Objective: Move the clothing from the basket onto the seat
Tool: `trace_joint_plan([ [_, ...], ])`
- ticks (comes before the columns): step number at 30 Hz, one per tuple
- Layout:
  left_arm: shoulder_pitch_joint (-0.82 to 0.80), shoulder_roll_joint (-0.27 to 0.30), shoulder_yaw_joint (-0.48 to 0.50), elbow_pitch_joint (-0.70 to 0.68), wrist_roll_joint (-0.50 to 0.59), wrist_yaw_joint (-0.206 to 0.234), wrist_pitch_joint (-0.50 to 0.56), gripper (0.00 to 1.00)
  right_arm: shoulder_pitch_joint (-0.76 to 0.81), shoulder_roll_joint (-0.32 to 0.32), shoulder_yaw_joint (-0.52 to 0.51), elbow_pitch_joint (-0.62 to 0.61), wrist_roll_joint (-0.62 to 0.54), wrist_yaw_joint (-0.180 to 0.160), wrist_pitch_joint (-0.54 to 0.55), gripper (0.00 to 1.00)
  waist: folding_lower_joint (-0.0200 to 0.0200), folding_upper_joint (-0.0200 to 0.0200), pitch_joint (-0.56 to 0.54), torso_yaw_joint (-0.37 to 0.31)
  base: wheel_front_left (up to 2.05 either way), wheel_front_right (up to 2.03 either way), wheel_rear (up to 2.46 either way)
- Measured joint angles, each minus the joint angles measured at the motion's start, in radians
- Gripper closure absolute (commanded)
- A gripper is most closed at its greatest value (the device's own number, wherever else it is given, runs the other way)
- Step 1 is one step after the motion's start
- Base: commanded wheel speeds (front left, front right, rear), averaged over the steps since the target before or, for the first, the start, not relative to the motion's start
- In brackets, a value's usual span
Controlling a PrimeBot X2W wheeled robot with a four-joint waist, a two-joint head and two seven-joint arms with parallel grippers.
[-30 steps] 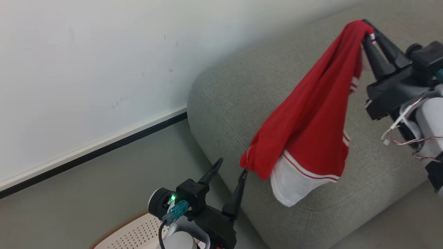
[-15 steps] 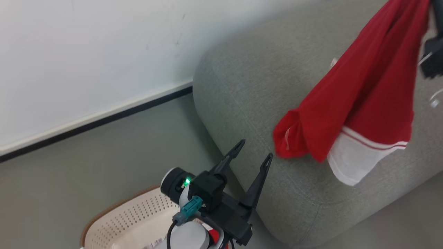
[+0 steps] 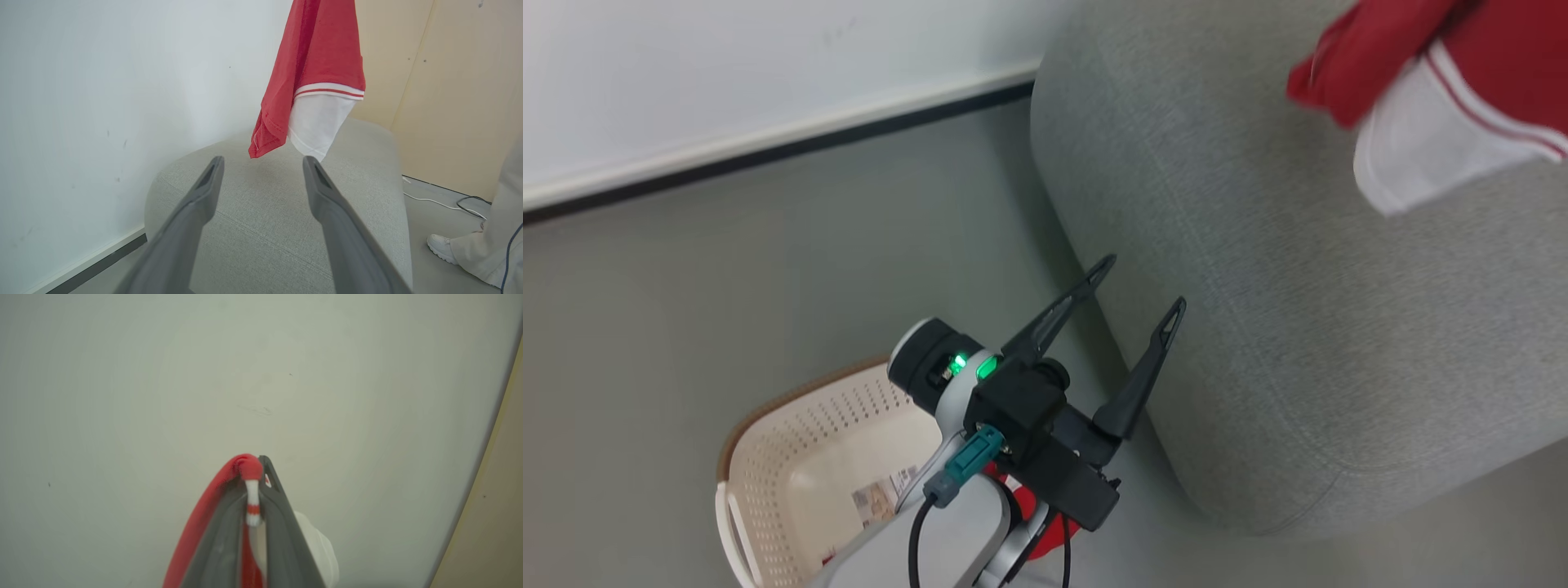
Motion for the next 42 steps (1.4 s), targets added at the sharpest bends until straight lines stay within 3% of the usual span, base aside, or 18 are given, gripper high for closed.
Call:
trace_joint_plan([
  [8,-0.072,0.027,0.025,-0.05,0.03,0.001,0.026,0.0,-0.093,-0.059,-0.043,0.049,0.001,-0.01,0.01,1.0,0.0001,0.0,0.122,0.037,0.0,0.0,0.0],
  [15,-0.135,0.058,0.035,-0.092,0.081,0.009,0.067,0.0,-0.077,-0.063,-0.091,0.122,0.056,-0.022,-0.003,1.0,0.0001,0.0,0.23,0.047,0.0,0.0,0.0],
  [25,-0.177,0.112,0.033,-0.106,0.129,0.008,0.115,0.0,0.054,0.061,-0.084,0.267,0.09,-0.028,-0.064,1.0,0.0001,0.0001,0.371,0.027,0.0,0.0,0.0],
  [37,-0.19,0.108,0.016,-0.064,0.135,-0.001,0.123,0.0,0.121,0.111,-0.038,0.375,0.078,-0.02,-0.135,1.0,-0.0001,-0.0001,0.409,0.003,0.0,0.0,0.0],
  [38,-0.19,0.108,0.016,-0.063,0.135,0.0,0.122,0.0,0.124,0.115,-0.036,0.378,0.078,-0.018,-0.143,0.87,-0.0003,-0.0001,0.405,0.004,0.0,0.0,0.0],
  [39,-0.19,0.108,0.017,-0.063,0.135,0.0,0.121,0.0,0.125,0.118,-0.031,0.379,0.076,-0.018,-0.147,0.66,-0.0004,-0.0001,0.401,0.005,0.0,0.0,0.0],
  [40,-0.188,0.108,0.017,-0.061,0.134,0.0,0.119,0.0,0.125,0.119,-0.028,0.38,0.072,-0.017,-0.152,0.23,-0.0004,-0.0001,0.397,0.006,0.0,0.0,0.0],
  [41,-0.187,0.107,0.017,-0.056,0.134,0.0,0.112,0.0,0.127,0.119,-0.022,0.38,0.067,-0.017,-0.16,0.0,-0.0003,-0.0001,0.394,0.007,0.0,0.0,0.0],
  [42,-0.185,0.107,0.017,-0.051,0.132,0.0,0.11,0.0,0.131,0.119,-0.012,0.38,0.059,-0.016,-0.165,0.0,-0.0003,-0.0001,0.389,0.008,0.0,0.0,0.0],
])
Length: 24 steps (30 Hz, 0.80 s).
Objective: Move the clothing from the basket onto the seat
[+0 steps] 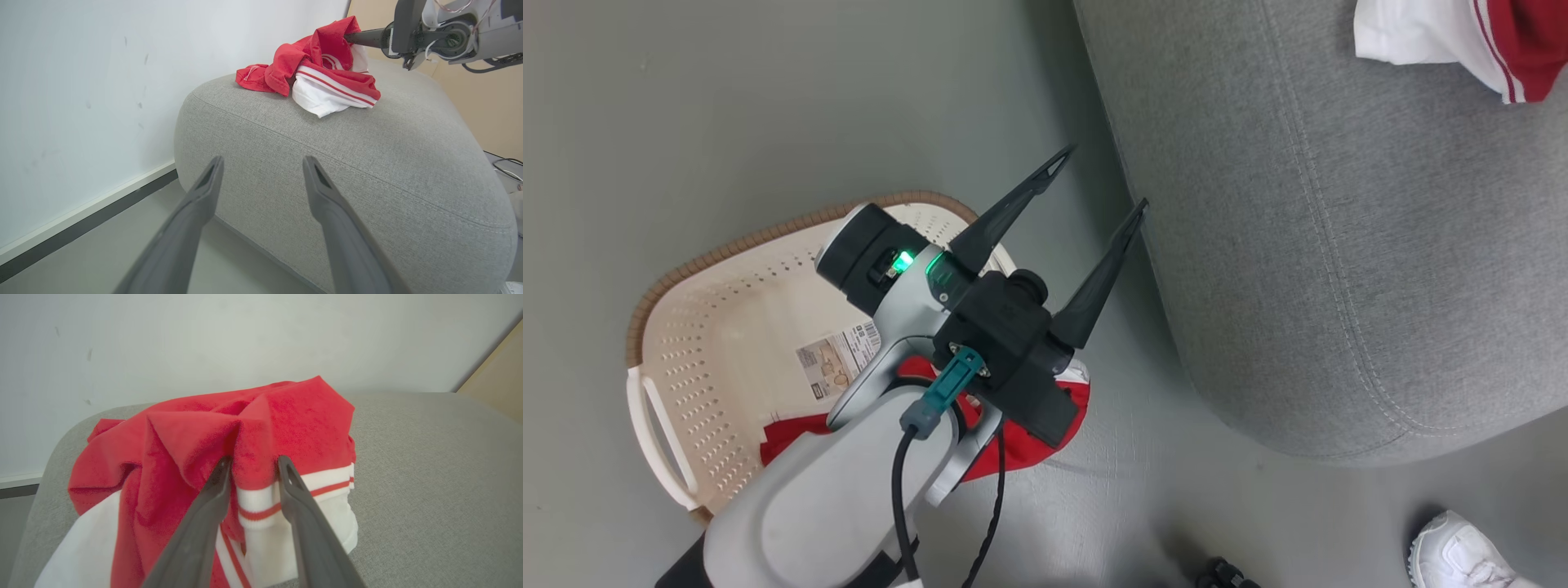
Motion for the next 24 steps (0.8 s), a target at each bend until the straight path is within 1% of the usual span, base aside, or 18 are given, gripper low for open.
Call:
trace_joint_plan([
  [3,0.016,0.0,0.005,0.013,-0.009,0.0,-0.018,0.0,0.017,0.005,0.023,-0.001,-0.016,0.008,-0.013,0.0,0.0,0.0,-0.018,0.002,0.0,0.0,0.0],
  [12,0.049,-0.022,0.023,0.067,-0.039,0.0,-0.082,0.0,0.105,0.025,0.073,-0.049,-0.063,0.009,-0.038,0.0,0.0,0.0,-0.104,0.011,0.0,0.0,0.0],
  [18,0.087,-0.038,0.055,0.105,-0.075,0.0,-0.112,0.0,0.16,0.029,0.082,-0.11,-0.076,0.009,-0.039,0.0,-0.0001,-0.0002,-0.181,0.024,0.0,0.0,0.0],
  [24,0.133,-0.042,0.115,0.151,-0.115,0.005,-0.131,0.0,0.249,0.048,0.099,-0.168,-0.085,0.011,-0.04,0.0,-0.0001,-0.0003,-0.263,0.049,0.0,0.0,0.0],
])
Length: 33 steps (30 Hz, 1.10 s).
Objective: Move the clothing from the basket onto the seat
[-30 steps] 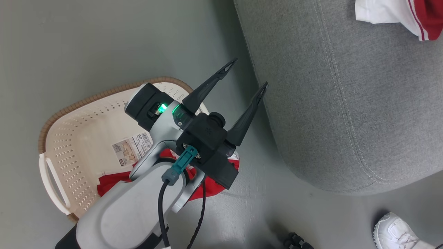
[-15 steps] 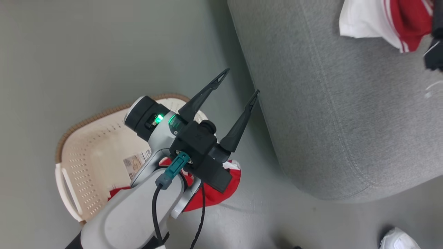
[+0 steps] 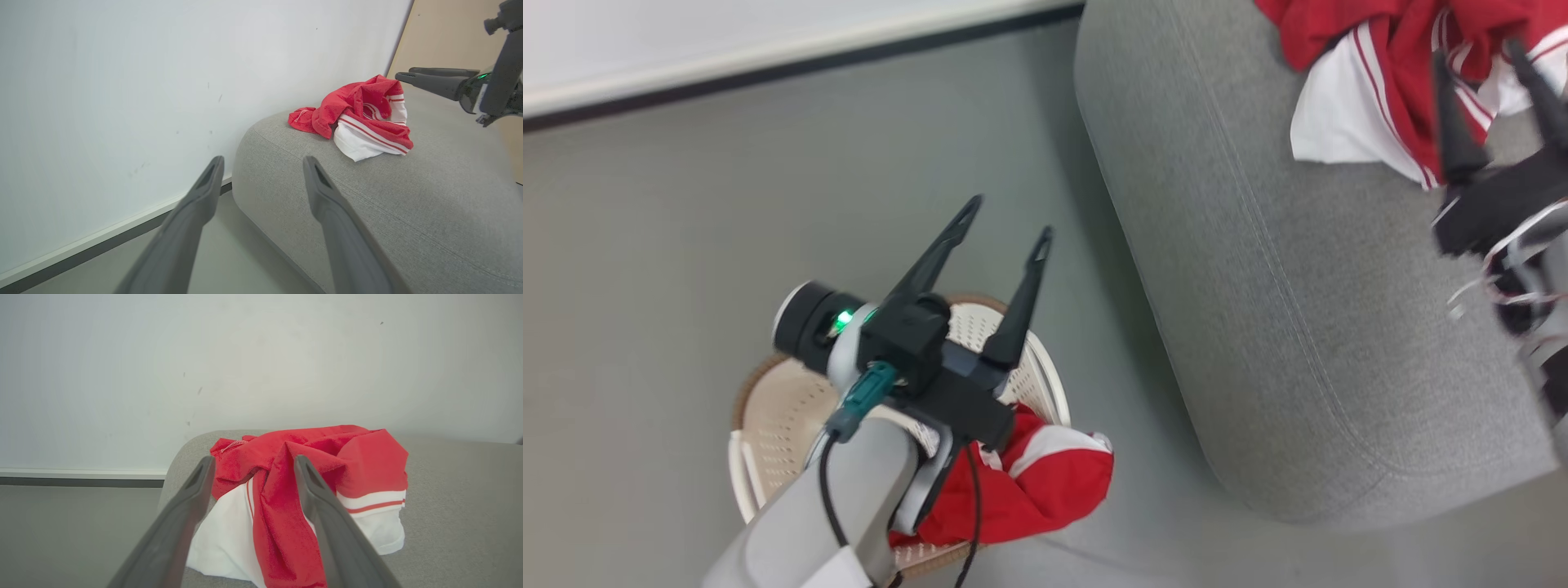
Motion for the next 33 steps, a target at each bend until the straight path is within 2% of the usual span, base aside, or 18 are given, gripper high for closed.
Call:
trace_joint_plan([
  [9,0.132,0.042,0.105,0.061,-0.03,0.006,-0.015,0.0,0.157,0.08,0.032,-0.099,-0.022,-0.005,0.0,0.0,0.0,-0.0001,-0.128,0.051,0.0,0.0,0.0],
  [22,0.404,0.051,0.295,0.07,-0.054,0.014,-0.017,0.0,0.487,0.138,0.05,-0.29,-0.053,-0.111,0.0,0.0,0.0,-0.0001,-0.329,0.121,0.0,0.0,0.0],
  [30,0.532,0.023,0.411,0.017,-0.007,0.014,-0.017,0.0,0.645,0.137,0.031,-0.431,-0.063,-0.18,0.0,0.0,0.0,0.0,-0.397,0.167,0.0,0.0,0.0],
  [33,0.565,0.009,0.449,-0.006,0.007,0.014,-0.017,0.0,0.695,0.137,0.023,-0.474,-0.064,-0.19,0.0,0.0,0.0,0.0,-0.412,0.185,0.0,0.0,0.0],
])
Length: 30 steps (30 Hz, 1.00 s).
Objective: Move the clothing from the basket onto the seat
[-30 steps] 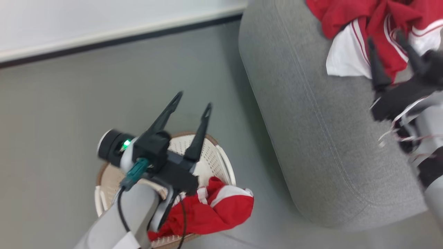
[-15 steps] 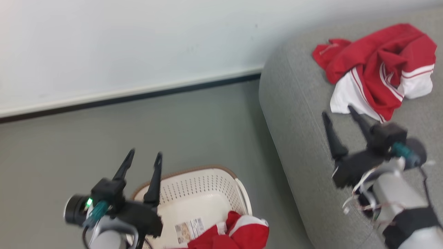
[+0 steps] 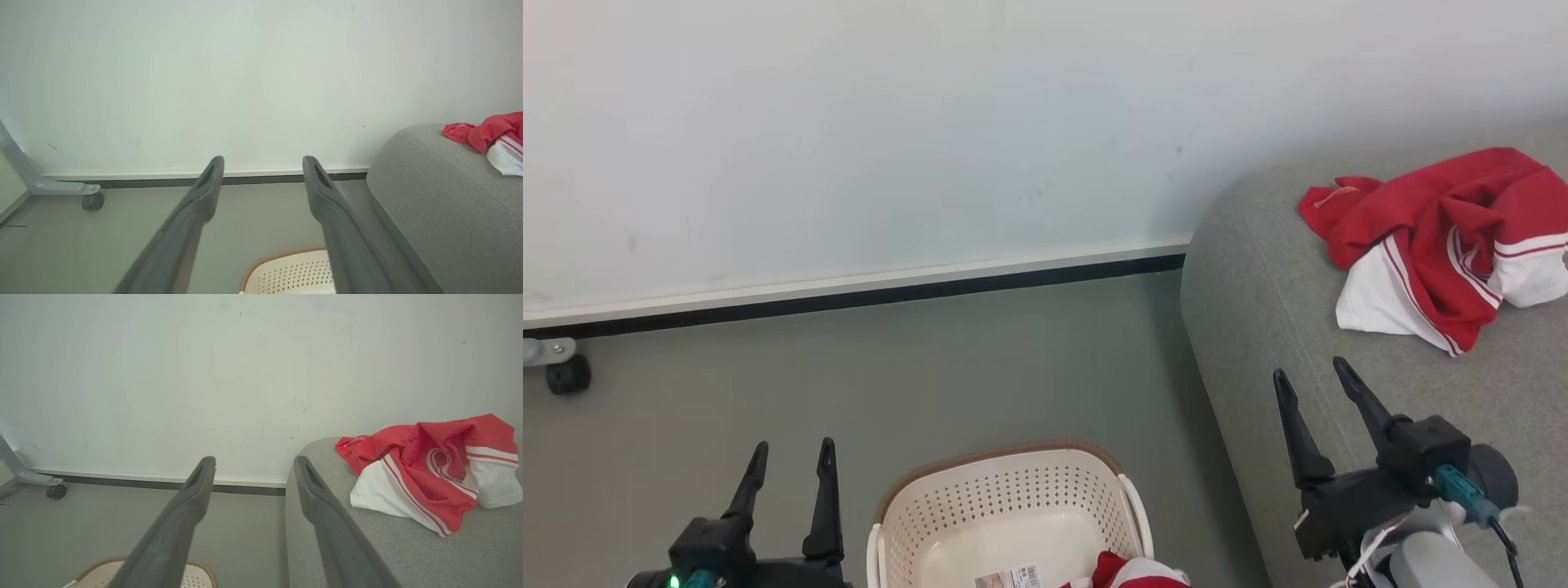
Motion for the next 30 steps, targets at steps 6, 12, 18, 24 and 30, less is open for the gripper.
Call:
trace_joint_plan([
  [6,0.049,-0.014,0.04,-0.047,0.038,0.0,0.0,0.0,0.086,-0.003,-0.035,-0.088,0.0,-0.021,0.0,0.0,0.0001,0.0001,-0.02,0.032,0.0,0.0,0.0],
  [12,0.105,-0.022,0.089,-0.086,0.059,0.0,0.0,0.0,0.142,-0.002,-0.062,-0.154,-0.008,-0.034,0.0,0.0,0.0001,0.0001,-0.024,0.046,0.0,0.0,0.0],
  [18,0.113,-0.041,0.107,-0.111,0.071,0.0,0.0,0.0,0.183,-0.002,-0.09,-0.193,-0.014,-0.035,0.0,0.0,0.0001,0.0001,-0.021,0.049,0.0,0.0,0.0],
  [24,0.123,-0.049,0.115,-0.125,0.097,0.0,0.0,0.0,0.187,0.0,-0.109,-0.218,-0.026,-0.043,0.0,0.0,0.0002,0.0002,-0.019,0.044,0.0,0.0,0.0],
  [30,0.123,-0.053,0.117,-0.136,0.105,0.0,0.0,0.0,0.192,0.001,-0.118,-0.237,-0.035,-0.044,0.0,0.0,0.0002,0.0001,-0.015,0.042,0.0,0.0,0.0],
])
